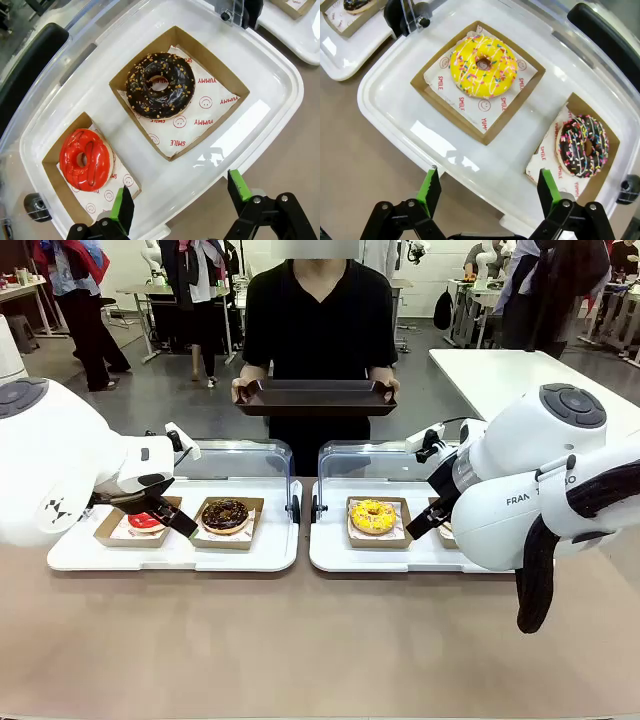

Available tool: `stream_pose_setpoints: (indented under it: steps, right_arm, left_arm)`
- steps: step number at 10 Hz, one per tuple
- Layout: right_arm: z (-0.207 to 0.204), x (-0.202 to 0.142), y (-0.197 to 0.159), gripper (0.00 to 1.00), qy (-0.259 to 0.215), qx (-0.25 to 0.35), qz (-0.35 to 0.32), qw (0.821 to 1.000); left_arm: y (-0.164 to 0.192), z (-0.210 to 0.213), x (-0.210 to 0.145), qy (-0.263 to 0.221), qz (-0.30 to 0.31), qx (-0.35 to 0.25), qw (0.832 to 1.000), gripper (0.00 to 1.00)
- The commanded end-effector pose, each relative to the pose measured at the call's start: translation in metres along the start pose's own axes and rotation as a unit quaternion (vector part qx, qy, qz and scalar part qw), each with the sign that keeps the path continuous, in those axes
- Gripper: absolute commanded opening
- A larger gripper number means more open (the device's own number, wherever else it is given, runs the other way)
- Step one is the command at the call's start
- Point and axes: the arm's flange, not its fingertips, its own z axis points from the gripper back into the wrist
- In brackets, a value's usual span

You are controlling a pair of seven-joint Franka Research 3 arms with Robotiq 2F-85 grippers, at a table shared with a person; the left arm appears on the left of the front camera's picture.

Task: Provide the desired donut to the person.
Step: Pick up and lift the Paper togo box containing the Donut pointed at by the person.

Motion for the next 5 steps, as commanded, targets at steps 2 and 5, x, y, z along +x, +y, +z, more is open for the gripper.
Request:
stream_pose_setpoints:
  steps: [2, 5]
  right_arm:
    - [0.0, 0.0, 0.0, 1.0, 0.0, 0.0, 0.0, 1.0]
    - [0.0, 0.0, 0.0, 1.0, 0.0, 0.0, 0.0, 1.0]
  left_arm:
    - [-0.0001, 0.0, 0.0, 0.0, 0.0, 0.0, 1.0, 1.0]
    - [-0.0001, 0.0, 0.0, 0.0, 0.0, 0.0, 1.0, 1.0]
